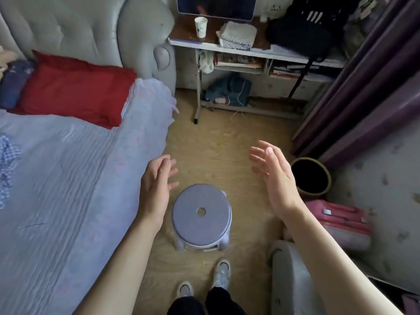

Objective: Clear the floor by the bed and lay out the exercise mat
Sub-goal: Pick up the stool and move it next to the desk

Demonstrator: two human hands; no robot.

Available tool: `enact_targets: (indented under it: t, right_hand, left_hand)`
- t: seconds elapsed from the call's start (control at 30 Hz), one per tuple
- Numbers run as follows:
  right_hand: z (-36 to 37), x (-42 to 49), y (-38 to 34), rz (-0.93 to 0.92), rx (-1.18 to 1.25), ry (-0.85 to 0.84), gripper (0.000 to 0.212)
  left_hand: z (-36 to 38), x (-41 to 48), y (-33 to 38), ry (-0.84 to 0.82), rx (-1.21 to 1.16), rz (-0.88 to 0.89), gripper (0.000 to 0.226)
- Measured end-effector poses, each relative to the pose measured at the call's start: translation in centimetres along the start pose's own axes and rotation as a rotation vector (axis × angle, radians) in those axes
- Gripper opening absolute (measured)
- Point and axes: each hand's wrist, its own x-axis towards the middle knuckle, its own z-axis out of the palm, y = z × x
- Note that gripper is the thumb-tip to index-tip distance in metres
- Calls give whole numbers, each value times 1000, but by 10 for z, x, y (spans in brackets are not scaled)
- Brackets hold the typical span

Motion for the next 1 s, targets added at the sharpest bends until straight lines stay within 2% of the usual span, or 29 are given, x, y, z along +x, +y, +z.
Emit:
enact_targets:
  t: [0.13,0.23,0.33,0.5,0.6,0.7,0.77,0.93,1.0]
  right_hand:
    - [5,41,45,75,-55,-20,41]
    - [13,62,82,132,-96,-31,55]
    - [24,83,120,187,-139,-39,67]
    - [53,118,194,266,-223,-78,69]
    - [66,129,238,311,-253,-77,66]
    - [71,130,283,342,-297,-66,48]
    - [72,128,312,379,-332,-67,46]
    - [73,128,365,454,-396,-61,65]
    - [72,128,383,478,-451,-57,65]
  left_hand:
    - [9,41,-39,8,30,-73,53]
    - [9,69,-71,27,21,-124,47]
    - [10,98,-109,45,44,-178,55]
    - [17,140,-181,15,95,-251,37]
    - [20,156,-223,-21,122,-272,30]
    - [16,167,-264,-11,145,-290,23]
    - [10,170,-291,-26,192,-304,19]
    - [0,168,-335,-44,373,-368,36]
    - [-2,166,-351,-52,448,-413,41]
